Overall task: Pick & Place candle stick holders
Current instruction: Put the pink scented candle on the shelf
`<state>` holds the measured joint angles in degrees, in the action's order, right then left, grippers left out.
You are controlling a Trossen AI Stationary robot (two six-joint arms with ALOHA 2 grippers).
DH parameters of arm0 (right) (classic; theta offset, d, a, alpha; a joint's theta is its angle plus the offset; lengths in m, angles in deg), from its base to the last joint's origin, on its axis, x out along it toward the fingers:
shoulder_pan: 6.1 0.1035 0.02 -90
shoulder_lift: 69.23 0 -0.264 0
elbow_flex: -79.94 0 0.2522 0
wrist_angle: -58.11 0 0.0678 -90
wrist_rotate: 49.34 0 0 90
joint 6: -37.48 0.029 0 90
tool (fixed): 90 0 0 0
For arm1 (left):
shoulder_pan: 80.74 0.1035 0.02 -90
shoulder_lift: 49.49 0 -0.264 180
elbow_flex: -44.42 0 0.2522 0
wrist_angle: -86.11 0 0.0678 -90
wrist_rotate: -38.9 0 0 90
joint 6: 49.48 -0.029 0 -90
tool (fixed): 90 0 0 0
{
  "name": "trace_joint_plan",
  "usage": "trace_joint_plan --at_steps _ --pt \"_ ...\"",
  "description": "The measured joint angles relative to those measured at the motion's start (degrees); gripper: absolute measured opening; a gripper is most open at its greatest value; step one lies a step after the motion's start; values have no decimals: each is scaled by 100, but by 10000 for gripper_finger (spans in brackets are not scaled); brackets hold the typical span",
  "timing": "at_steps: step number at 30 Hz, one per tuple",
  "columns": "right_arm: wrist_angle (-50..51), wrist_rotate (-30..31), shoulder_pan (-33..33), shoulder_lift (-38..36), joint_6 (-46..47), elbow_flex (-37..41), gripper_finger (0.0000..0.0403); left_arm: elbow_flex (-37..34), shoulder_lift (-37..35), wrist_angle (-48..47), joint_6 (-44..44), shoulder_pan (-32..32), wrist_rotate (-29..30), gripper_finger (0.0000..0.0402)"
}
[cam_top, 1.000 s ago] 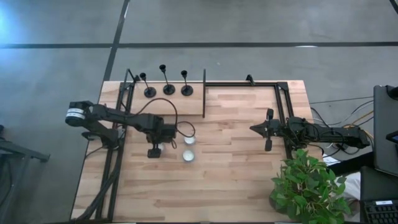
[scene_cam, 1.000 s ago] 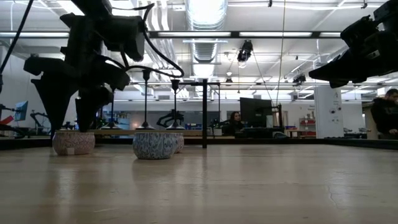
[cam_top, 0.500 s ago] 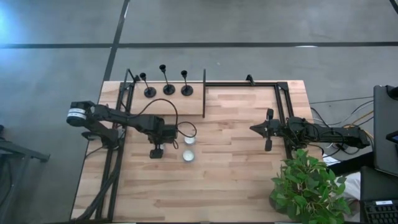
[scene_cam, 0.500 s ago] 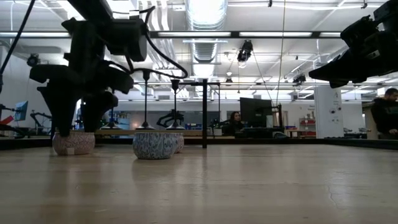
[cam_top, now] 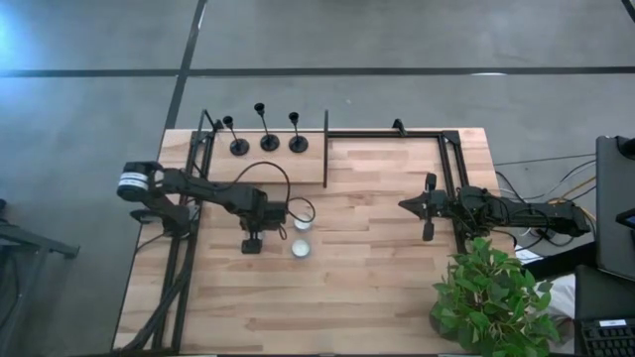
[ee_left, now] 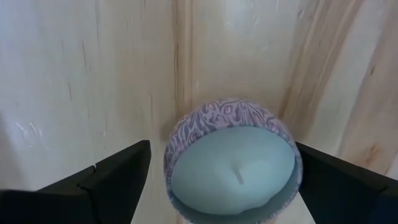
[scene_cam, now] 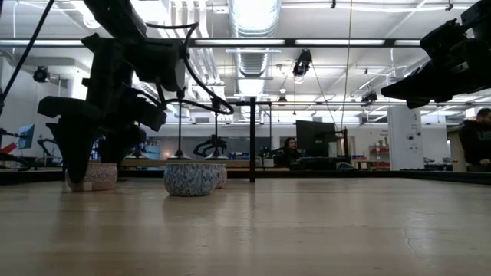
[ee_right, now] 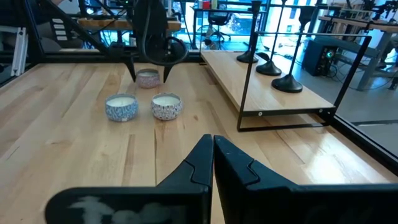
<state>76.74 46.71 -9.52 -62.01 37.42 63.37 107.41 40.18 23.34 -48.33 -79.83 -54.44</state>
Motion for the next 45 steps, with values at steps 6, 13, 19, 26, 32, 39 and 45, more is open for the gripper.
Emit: trace_joint_plan --at_steps 6,13,19,26,32,39,45 --pt "-2 0 2 0 0 0 8 -157 29 293 136 0 22 373" --pt "0 0 0 0 0 0 8 -238 13 327 219 -2 62 369" --pt "0 0 2 0 0 0 8 -211 25 315 512 0 156 326" --pt "0 0 0 0 0 0 8 -205 20 253 633 0 145 301" --pt "0 0 0 0 0 0 8 -140 22 -245 817 11 164 301" --pt "0 0 1 0 0 0 8 230 -173 -544 1404 145 220 301" --pt "0 0 2 0 0 0 8 955 -423 -1053 2051 611 221 301"
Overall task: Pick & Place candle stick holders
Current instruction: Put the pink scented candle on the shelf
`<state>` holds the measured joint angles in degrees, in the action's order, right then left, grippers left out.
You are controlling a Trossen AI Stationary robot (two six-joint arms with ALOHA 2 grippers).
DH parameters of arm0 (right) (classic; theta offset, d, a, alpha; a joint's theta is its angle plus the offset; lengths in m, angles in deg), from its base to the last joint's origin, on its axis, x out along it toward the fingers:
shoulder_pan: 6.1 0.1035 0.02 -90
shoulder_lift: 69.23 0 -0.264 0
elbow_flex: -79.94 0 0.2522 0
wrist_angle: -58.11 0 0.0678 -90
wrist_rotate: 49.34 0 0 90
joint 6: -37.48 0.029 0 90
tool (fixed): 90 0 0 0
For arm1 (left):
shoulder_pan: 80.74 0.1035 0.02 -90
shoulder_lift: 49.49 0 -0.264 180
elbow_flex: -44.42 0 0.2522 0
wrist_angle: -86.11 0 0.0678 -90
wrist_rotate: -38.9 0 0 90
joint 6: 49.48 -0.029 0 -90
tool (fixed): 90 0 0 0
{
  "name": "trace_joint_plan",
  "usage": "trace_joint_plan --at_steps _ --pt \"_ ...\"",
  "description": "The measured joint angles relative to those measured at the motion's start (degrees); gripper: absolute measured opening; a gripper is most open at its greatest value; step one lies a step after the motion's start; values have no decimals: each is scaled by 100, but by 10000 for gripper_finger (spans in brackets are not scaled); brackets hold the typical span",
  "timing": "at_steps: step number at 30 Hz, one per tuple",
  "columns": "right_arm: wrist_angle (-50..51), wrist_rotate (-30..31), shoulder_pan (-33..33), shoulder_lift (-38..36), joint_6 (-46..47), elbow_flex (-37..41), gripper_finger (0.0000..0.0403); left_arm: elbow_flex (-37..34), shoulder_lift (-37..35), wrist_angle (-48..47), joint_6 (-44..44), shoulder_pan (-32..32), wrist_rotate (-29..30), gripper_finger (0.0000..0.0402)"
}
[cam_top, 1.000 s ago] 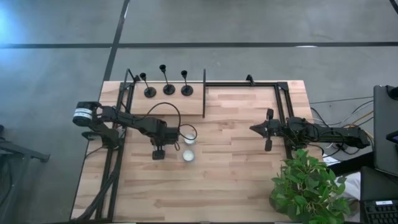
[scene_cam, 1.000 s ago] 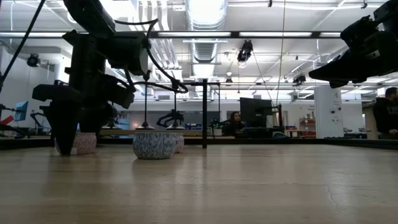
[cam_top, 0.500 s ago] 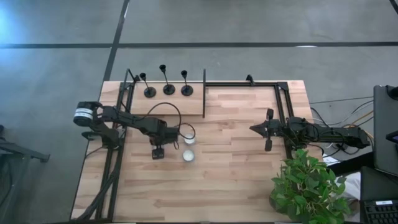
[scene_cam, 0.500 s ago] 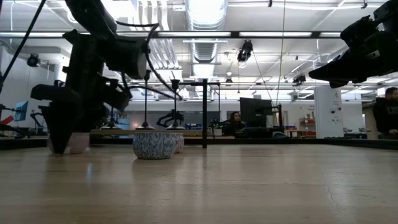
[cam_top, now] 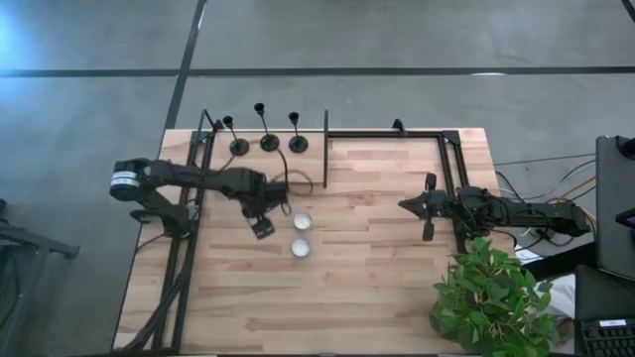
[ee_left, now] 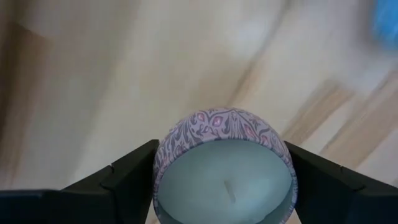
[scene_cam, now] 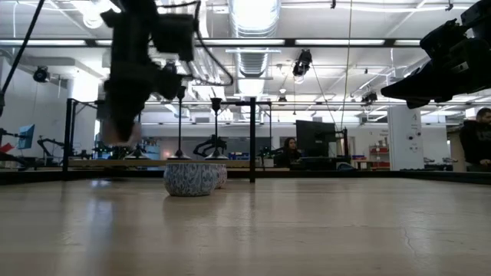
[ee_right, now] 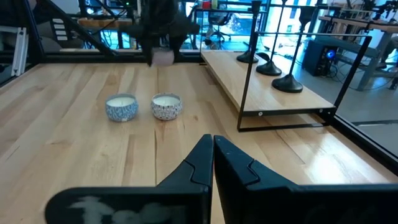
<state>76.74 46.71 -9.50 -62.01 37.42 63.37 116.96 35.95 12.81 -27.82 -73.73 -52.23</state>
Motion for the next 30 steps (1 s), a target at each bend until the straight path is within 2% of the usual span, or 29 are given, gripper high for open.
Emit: trace_joint_plan --at_steps 7,13,23,30 --pt "0 0 0 0 0 0 8 958 -76 -257 833 997 56 301" --pt "0 0 0 0 0 0 8 1368 -78 -413 1757 1629 521 301" --pt "0 0 -2 0 0 0 8 1314 -79 -675 2832 1840 819 301" --pt "-1 0 -2 0 0 0 8 1179 -76 -794 3225 1866 1286 301"
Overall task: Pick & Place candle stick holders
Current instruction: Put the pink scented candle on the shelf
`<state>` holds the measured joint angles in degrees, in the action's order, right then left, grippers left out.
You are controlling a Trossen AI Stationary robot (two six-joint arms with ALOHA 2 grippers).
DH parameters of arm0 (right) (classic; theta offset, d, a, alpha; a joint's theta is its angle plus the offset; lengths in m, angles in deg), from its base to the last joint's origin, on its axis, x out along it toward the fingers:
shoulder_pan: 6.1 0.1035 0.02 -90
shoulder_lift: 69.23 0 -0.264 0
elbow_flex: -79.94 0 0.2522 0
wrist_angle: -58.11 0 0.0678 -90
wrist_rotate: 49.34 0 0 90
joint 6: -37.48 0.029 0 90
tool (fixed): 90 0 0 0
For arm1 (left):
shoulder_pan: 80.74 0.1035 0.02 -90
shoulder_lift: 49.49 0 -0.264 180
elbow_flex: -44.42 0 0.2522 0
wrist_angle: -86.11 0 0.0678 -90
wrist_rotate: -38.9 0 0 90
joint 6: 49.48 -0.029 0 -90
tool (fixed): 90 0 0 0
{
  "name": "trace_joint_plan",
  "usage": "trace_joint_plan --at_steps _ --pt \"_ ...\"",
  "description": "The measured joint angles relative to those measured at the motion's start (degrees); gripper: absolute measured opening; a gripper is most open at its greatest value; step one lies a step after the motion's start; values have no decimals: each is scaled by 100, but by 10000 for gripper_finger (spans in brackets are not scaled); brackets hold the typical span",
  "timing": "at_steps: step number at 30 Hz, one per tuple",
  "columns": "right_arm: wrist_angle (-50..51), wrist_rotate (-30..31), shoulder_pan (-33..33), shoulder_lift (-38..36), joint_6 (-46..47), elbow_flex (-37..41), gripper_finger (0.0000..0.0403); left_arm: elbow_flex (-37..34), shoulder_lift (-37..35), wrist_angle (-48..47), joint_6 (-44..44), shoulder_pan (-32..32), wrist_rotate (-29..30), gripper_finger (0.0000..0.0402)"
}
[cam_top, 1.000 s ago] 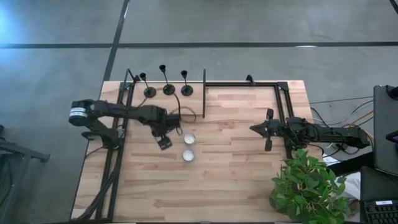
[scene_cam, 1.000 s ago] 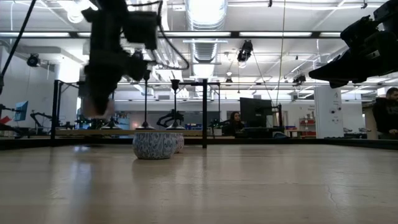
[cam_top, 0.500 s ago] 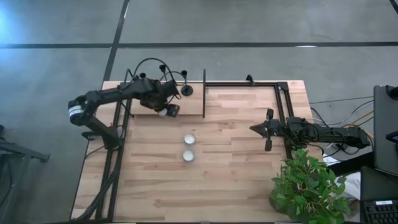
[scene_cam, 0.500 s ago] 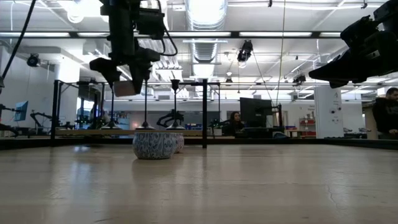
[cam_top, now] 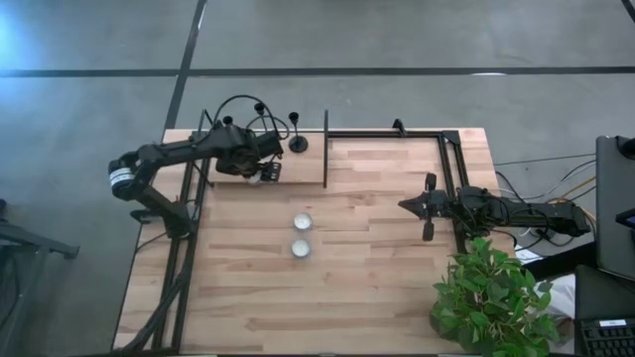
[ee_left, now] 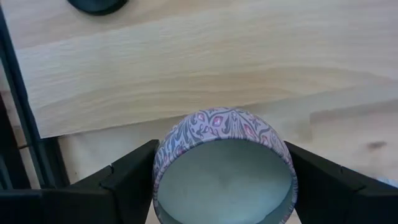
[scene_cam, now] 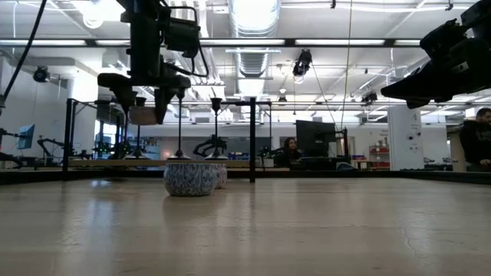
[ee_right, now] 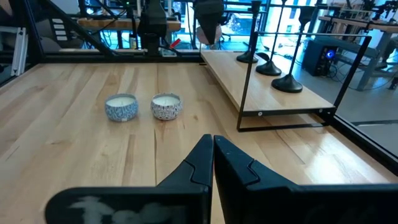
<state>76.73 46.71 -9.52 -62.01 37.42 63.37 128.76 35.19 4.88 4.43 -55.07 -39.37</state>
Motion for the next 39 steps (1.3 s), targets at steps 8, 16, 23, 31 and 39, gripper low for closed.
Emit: trace_joint_plan --at_steps 8,16,23,31,39 --pt "1 0 2 0 0 0 8 -258 -21 12 -174 139 29 301" --pt "1 0 0 0 0 0 8 -616 -67 226 -496 388 -263 301" --pt "1 0 1 0 0 0 8 -631 -99 503 -829 543 -271 301" --pt "0 0 1 0 0 0 8 -791 -109 770 -1819 728 -279 301" --pt "1 0 2 0 0 0 8 -803 -114 775 -2807 747 -383 301"
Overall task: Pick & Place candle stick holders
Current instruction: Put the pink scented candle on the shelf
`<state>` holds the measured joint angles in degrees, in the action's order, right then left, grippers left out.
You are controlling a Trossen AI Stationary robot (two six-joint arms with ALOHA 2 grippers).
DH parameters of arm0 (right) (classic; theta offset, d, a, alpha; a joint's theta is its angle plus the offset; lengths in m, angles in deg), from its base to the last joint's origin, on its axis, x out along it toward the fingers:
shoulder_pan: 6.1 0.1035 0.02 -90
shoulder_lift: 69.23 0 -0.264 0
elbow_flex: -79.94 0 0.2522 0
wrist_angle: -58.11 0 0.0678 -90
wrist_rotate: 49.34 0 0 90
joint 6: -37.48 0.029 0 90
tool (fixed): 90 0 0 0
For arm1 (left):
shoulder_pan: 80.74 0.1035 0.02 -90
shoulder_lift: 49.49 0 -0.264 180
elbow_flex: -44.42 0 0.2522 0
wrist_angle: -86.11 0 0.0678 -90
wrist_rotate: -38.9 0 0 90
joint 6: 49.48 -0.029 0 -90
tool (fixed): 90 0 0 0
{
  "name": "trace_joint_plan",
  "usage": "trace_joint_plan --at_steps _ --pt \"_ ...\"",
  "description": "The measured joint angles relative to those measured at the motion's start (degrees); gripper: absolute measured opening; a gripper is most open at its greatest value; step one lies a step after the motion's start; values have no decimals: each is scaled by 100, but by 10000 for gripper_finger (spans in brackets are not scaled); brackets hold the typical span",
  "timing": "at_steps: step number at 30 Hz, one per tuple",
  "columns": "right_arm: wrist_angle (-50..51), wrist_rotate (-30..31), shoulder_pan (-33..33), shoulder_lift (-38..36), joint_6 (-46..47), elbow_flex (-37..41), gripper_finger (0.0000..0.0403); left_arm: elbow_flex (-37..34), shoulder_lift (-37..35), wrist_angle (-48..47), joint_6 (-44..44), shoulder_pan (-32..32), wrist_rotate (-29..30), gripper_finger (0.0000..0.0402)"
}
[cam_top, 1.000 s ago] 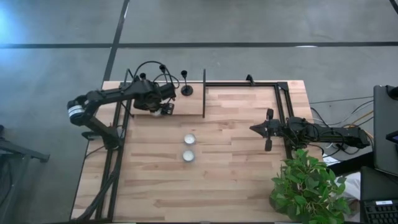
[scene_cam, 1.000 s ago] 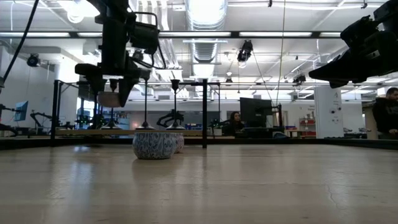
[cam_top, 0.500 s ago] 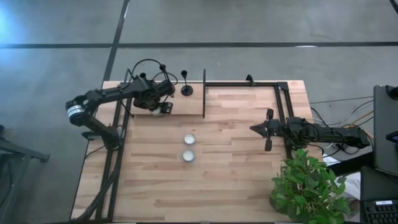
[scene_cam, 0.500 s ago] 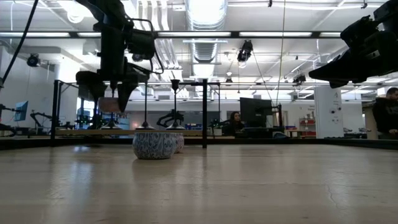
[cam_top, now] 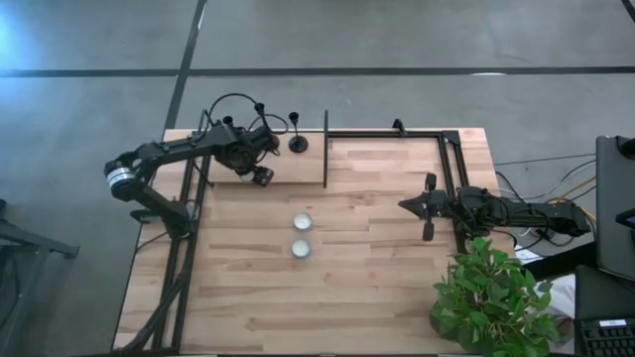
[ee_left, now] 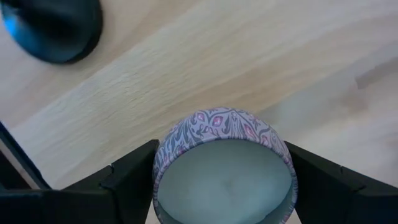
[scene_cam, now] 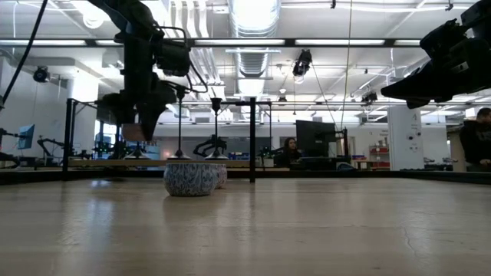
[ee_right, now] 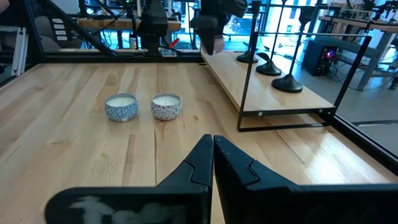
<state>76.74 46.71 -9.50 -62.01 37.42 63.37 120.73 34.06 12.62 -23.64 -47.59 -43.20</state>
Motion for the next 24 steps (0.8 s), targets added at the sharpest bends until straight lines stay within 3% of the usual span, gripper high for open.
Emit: trace_joint_plan --at_steps 12,24 --pt "0 1 -1 0 0 0 8 0 0 -53 -1353 99 -54 301" --pt "0 0 0 0 0 0 8 0 0 -32 -3722 151 -287 301"
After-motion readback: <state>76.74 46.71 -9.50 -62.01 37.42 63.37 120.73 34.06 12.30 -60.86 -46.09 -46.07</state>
